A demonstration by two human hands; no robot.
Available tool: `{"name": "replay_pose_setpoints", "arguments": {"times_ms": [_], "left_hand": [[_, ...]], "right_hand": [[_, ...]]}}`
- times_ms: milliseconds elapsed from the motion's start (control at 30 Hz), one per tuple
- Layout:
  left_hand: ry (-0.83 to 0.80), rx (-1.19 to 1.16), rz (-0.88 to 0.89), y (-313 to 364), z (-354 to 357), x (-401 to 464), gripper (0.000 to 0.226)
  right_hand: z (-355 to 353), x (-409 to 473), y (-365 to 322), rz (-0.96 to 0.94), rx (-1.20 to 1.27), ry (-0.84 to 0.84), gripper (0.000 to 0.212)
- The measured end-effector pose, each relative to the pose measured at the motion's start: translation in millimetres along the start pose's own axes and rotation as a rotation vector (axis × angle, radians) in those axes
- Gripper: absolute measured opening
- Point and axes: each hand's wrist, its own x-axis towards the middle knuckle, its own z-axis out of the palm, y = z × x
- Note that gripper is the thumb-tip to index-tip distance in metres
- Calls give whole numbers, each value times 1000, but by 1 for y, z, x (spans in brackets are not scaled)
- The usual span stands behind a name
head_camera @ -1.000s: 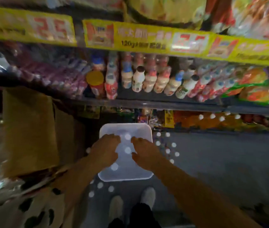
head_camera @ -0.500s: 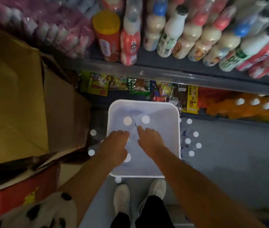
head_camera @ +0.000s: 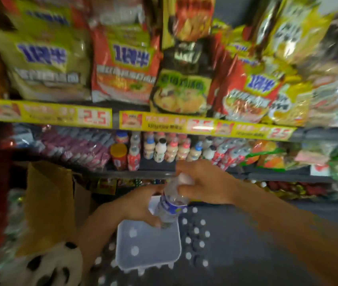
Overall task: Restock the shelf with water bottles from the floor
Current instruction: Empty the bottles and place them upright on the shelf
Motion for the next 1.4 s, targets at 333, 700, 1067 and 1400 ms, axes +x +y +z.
{"name": "replay_pose_setpoints", "arguments": {"times_ms": [333,700,1067,1400], "left_hand": [[229,38,422,240,-83,-61,64],[742,51,558,365,-102,-92,66],[701,204,660,485,-165,-85,59],[604,123,651,571,-211,64,27]], "right_hand": [[-272,-96,-121,-92,0,378,15],[-357,-150,-181,168,-153,674,45],[-469,-147,-177,63,-207,963,35],[-592,-94,-28,33,-153,919,34]]}}
